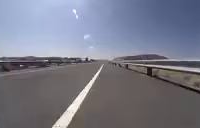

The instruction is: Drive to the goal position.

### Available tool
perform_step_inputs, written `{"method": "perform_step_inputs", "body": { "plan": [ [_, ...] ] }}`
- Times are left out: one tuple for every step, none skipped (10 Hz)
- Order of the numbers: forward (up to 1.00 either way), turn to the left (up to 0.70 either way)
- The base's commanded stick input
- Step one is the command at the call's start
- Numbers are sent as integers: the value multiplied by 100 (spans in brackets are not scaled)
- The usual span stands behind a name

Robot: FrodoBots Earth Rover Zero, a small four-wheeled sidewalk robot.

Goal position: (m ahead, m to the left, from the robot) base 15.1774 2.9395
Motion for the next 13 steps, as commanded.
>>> {"method": "perform_step_inputs", "body": {
  "plan": [
    [100,0],
    [100,0],
    [100,0],
    [100,0],
    [100,0],
    [100,0],
    [100,0],
    [100,0],
    [100,0],
    [100,7],
    [100,19],
    [100,27],
    [100,27]
  ]
}}
